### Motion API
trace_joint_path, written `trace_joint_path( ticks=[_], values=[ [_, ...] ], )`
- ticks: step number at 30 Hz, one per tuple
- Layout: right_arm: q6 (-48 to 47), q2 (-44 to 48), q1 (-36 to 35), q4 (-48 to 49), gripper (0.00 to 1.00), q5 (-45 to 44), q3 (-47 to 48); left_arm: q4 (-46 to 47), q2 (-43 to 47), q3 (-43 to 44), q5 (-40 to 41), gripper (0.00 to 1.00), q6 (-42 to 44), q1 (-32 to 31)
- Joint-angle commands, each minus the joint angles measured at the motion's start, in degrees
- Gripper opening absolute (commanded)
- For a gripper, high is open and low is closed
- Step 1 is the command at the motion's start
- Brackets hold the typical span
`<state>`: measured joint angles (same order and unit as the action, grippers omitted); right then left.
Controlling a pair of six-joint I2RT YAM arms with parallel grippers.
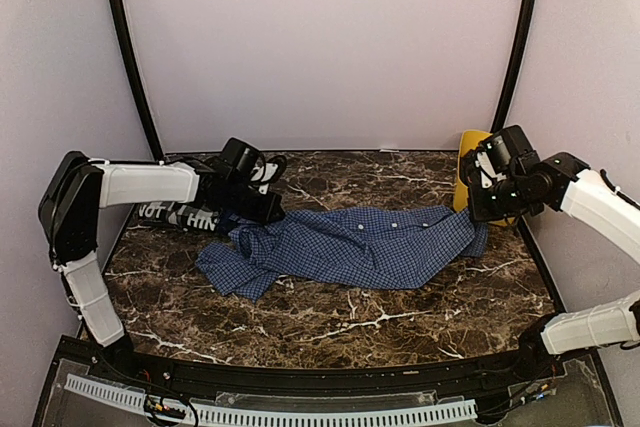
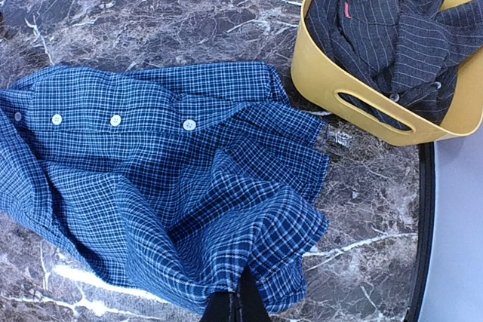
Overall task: Fold and stack the long sleeve shirts
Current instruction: Flatten out the crumpled shirt at the center of the board.
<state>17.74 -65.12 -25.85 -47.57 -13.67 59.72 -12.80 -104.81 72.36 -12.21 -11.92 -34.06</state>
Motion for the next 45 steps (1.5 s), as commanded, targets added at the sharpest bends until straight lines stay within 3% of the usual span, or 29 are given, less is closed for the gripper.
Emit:
trace_joint_path(
  ticks=[1, 3, 7, 12, 14, 16, 19, 21, 23, 28, 32, 37, 39, 45],
  values=[
    [-0.5, -0.8, 0.1, 2.8, 0.00, 0.4, 0.0, 9.9, 17.6, -7.3, -5.1, 0.00, 1.8, -2.6],
    [-0.7, -1.0, 0.1, 2.8, 0.00, 0.1, 0.1, 11.1, 25.3, -10.4, -6.9, 0.00, 2.3, -4.7],
    [-1.4, -1.1, 0.1, 2.8, 0.00, -1.0, 0.7, 2.7, 36.9, -16.1, -9.0, 0.00, -1.0, -10.6],
    [-2.1, -1.5, 0.1, 3.2, 0.00, 0.3, 1.4, -3.4, 47.8, -28.3, -4.4, 0.01, -14.6, -20.5],
    [-2.5, -1.5, 0.1, 3.5, 0.00, 0.9, 1.1, -6.9, 50.5, -31.4, -2.6, 0.09, -17.6, -23.2],
    [-2.8, -1.6, 0.1, 3.6, 0.00, 0.9, 1.1, -7.1, 53.1, -33.9, -2.5, 0.27, -18.7, -24.4],
    [-2.9, -1.6, 0.1, 3.9, 0.00, 1.1, 1.2, -0.9, 55.4, -35.6, -4.2, 0.63, -15.8, -24.5],
    [-2.8, -1.6, 0.1, 4.3, 0.00, 1.3, 1.1, 3.1, 54.3, -34.7, -4.6, 0.77, -11.7, -24.5],
    [-2.6, -1.6, 0.1, 4.5, 0.00, 1.4, 1.0, 6.1, 51.4, -33.0, -3.1, 0.82, -7.3, -24.5],
    [-2.4, -1.4, 0.1, 4.5, 0.00, 2.6, 0.9, 4.0, 37.2, -24.7, 5.4, 0.81, -0.4, -23.2],
    [-2.6, -0.9, 0.3, 4.2, 0.00, 1.5, 1.8, 1.7, 24.1, -18.7, 4.2, 0.79, 4.4, -22.7],
    [-3.2, -1.1, 2.2, 3.3, 0.00, -0.2, 3.8, 3.4, 16.7, -16.5, 0.4, 0.78, 6.3, -22.6],
    [-3.5, -1.1, 3.0, 3.4, 0.00, -0.1, 4.1, 3.7, 13.1, -15.6, -1.2, 0.73, 6.1, -22.6],
    [-4.0, -1.2, 3.6, 3.8, 0.00, 0.1, 3.7, 2.5, 7.1, -15.7, -7.9, 0.37, 5.0, -22.6]
  ],
)
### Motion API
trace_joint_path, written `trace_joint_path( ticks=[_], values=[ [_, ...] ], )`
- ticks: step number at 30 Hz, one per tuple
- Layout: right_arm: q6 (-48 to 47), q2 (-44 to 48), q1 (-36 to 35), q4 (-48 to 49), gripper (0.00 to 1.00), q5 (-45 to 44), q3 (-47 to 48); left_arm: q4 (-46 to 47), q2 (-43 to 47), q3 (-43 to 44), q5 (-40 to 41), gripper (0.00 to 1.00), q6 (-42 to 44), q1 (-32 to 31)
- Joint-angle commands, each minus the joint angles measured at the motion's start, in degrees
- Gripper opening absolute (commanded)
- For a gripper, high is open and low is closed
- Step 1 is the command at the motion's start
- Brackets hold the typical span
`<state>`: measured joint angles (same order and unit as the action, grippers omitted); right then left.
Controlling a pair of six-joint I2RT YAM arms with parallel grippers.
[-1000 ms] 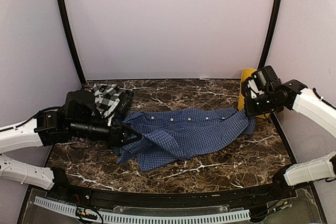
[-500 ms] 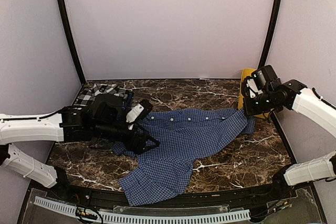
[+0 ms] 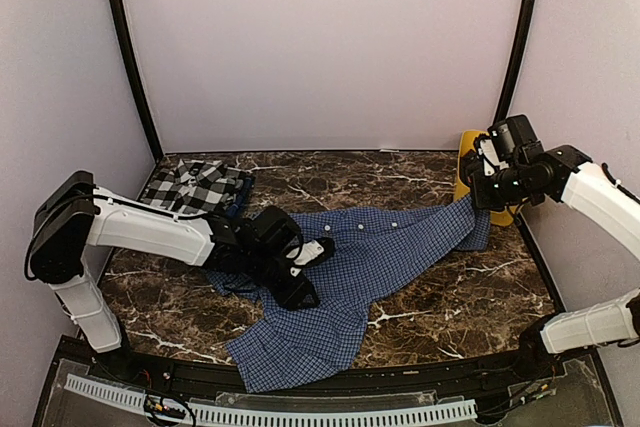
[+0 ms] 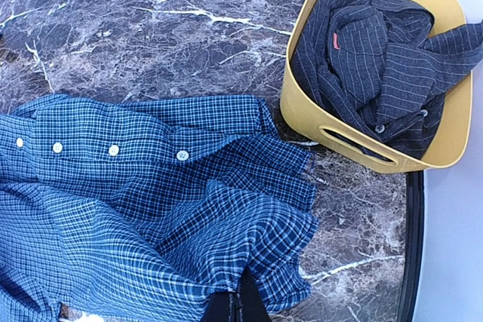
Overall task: Fold and stack the long sleeve shirts
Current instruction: Flatten out the crumpled shirt at the center of the board.
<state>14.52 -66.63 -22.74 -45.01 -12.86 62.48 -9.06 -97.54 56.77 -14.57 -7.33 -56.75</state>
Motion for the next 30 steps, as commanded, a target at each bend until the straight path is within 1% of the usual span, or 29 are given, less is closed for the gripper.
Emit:
trace_joint_path(
  ticks=[1, 4, 6, 12, 17, 19, 20, 22, 23, 24, 25, 27, 30],
  values=[
    [-0.8, 0.3, 0.6, 1.3, 0.00, -0.6, 0.8, -0.6, 0.8, -1.9, -5.9, 0.35, -0.3, 0.0],
    [-0.8, 0.3, 0.7, 1.5, 0.00, -0.5, 0.2, 0.9, 3.5, -5.1, -7.3, 0.25, -1.9, 0.0],
    [-0.7, 0.5, 0.7, 1.8, 0.00, -0.4, 0.0, 1.3, 4.3, -7.0, -8.3, 0.21, -2.9, -0.1],
    [-0.7, 0.7, 0.8, 2.0, 0.00, -0.5, -0.3, 1.0, 4.5, -11.1, -12.1, 0.18, -3.7, -1.5],
    [-0.6, 0.3, 0.8, 2.0, 0.00, -0.5, -0.3, 0.8, 6.3, -11.9, -19.2, 0.16, -3.0, -2.7],
    [-0.4, 0.3, 0.8, 1.8, 0.00, -0.1, -0.6, 2.2, 8.4, -11.9, -20.2, 0.16, -2.8, -2.8],
    [-0.3, 0.5, 0.8, 1.9, 0.00, 0.3, -0.9, 4.0, 10.3, -12.2, -19.7, 0.18, -2.9, -2.8],
    [-0.2, 0.8, 0.8, 2.0, 0.00, 0.9, -1.5, 7.0, 12.5, -12.3, -14.4, 0.26, -3.2, -2.3],
    [-0.1, 1.0, 0.8, 2.1, 0.00, 1.2, -1.8, 8.4, 13.0, -12.2, -13.0, 0.33, -3.3, -2.0],
    [-0.1, 1.2, 0.8, 2.3, 0.00, 1.4, -2.1, 9.4, 12.8, -11.7, -11.0, 0.35, -3.8, -1.2],
    [-0.1, 1.3, 0.8, 2.4, 0.00, 1.7, -2.2, 10.6, 12.1, -10.8, -10.1, 0.41, -4.3, -0.7],
    [-0.2, 1.4, 0.8, 2.5, 0.00, 2.1, -2.2, 11.8, 9.9, -9.1, -7.8, 0.47, -4.7, 0.5],
    [-0.3, 1.5, 0.8, 2.3, 0.00, 2.7, -2.0, 10.3, 5.1, -5.0, -4.2, 0.52, -4.3, 1.1]
  ],
)
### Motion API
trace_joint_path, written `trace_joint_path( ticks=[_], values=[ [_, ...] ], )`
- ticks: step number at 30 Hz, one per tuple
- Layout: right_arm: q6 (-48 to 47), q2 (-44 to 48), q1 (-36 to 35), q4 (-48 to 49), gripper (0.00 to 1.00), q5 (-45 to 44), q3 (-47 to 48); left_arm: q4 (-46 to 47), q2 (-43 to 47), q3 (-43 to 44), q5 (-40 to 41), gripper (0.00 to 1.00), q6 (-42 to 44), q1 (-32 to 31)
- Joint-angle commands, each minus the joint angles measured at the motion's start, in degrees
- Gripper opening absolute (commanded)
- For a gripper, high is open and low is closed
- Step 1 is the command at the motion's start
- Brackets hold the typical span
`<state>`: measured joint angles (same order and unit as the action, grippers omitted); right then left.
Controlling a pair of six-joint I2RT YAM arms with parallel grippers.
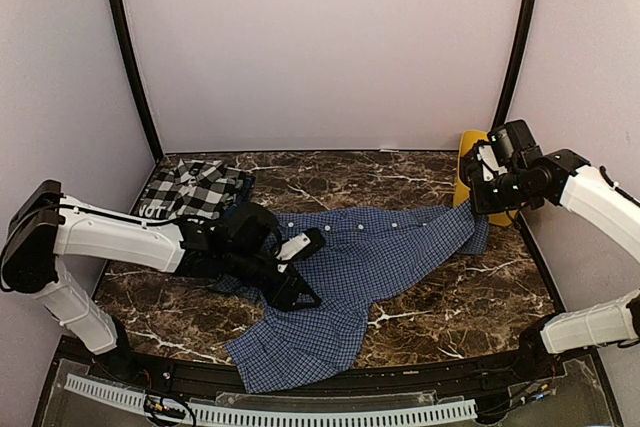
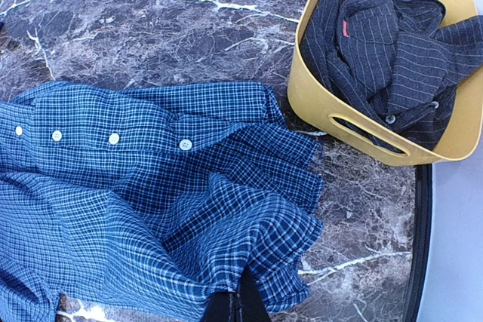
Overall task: Fold and stack the long sleeve shirts
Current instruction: Flatten out the crumpled shirt at the center of the board.
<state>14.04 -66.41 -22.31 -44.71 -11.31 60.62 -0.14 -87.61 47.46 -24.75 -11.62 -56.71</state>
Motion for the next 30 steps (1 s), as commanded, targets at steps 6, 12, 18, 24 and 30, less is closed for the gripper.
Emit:
trace_joint_path(
  ticks=[6, 12, 18, 24, 30],
  values=[
    [0.1, 1.8, 0.3, 1.9, 0.00, 1.8, 0.1, -2.1, -13.1, 10.8, 8.5, 0.66, 1.3, 0.3],
    [0.1, 1.5, 0.4, 2.2, 0.00, 2.4, -0.1, -5.9, -16.9, 13.1, 14.7, 0.69, 3.4, -2.4],
    [-0.2, 1.4, 0.4, 1.9, 0.00, 1.7, 0.4, -6.9, -15.2, 8.3, 16.7, 0.79, 3.7, -4.4],
    [-0.2, 1.2, 0.3, 2.2, 0.00, 1.6, 0.0, -7.1, -14.7, 5.3, 19.9, 0.86, 3.4, -6.8],
    [0.1, 1.5, 0.4, 2.2, 0.00, 1.5, -0.3, -7.3, -13.7, 2.6, 28.0, 0.82, 3.1, -9.5]
  ],
)
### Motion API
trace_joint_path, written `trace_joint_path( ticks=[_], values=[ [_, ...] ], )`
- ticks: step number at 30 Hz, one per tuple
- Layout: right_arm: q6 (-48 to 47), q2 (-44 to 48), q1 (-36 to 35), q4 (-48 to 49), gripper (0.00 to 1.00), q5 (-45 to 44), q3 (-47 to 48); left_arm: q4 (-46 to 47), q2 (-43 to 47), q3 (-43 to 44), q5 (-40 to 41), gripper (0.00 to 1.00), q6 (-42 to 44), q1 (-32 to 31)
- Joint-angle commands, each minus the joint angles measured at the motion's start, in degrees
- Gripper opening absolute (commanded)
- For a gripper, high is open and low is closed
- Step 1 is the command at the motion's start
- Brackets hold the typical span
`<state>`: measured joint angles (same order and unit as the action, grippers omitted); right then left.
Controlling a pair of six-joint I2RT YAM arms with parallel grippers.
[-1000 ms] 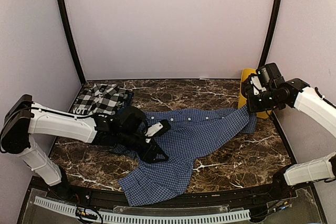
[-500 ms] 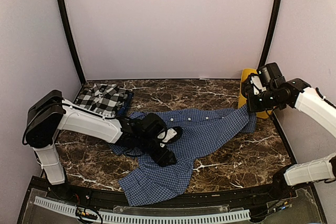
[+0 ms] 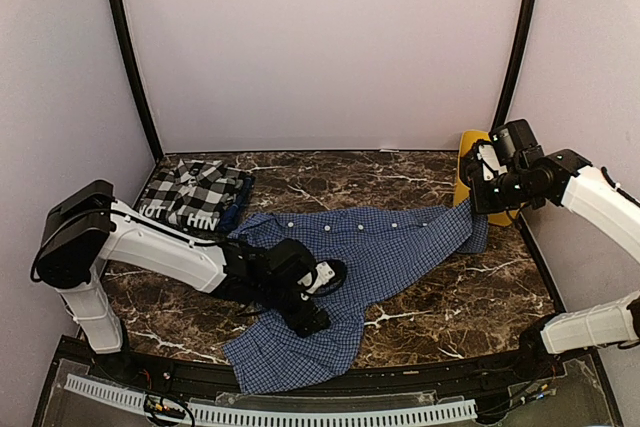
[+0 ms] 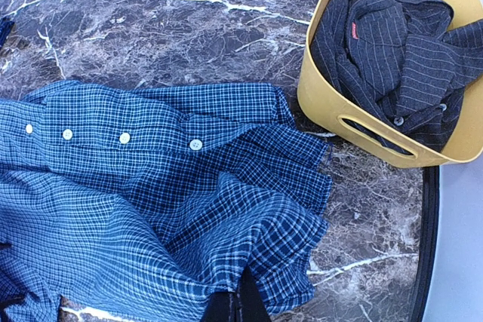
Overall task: Fold and stack the long sleeve shirts
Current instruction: Flatten out the crumpled shirt at the center of the board.
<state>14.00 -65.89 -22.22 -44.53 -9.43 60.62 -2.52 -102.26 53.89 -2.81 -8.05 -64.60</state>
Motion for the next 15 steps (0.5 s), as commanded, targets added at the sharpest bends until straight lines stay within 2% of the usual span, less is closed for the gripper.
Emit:
trace_joint_path(
  ticks=[1, 2, 4, 6, 7, 12, 15],
  values=[
    [0.1, 0.9, 0.3, 2.0, 0.00, -0.2, -0.4, -5.1, 1.2, -4.2, 8.6, 0.76, -0.3, -2.6],
    [0.2, 1.0, 0.2, 2.2, 0.00, 0.1, -0.5, -5.2, 1.2, -4.9, 9.9, 0.73, -0.2, -3.1],
    [0.5, 1.1, 0.2, 2.5, 0.00, 0.8, -1.1, -5.2, 1.6, -6.0, 12.7, 0.60, -0.3, -3.9],
    [0.5, 1.2, 0.3, 2.8, 0.00, 1.5, -1.7, -4.5, 2.2, -7.3, 13.4, 0.42, -0.9, -4.0],
    [0.6, 1.3, 0.3, 2.8, 0.00, 1.6, -1.9, -3.8, 2.6, -8.0, 13.4, 0.38, -1.0, -4.0],
    [0.7, 1.9, 0.2, 3.0, 0.00, 2.4, -2.4, -3.9, 4.7, -8.5, 16.0, 0.05, -1.0, -4.1],
    [0.0, 2.6, 0.3, 3.2, 0.00, 4.4, -2.0, -5.5, 8.5, -7.4, 18.3, 0.00, 0.0, -3.9]
  ],
)
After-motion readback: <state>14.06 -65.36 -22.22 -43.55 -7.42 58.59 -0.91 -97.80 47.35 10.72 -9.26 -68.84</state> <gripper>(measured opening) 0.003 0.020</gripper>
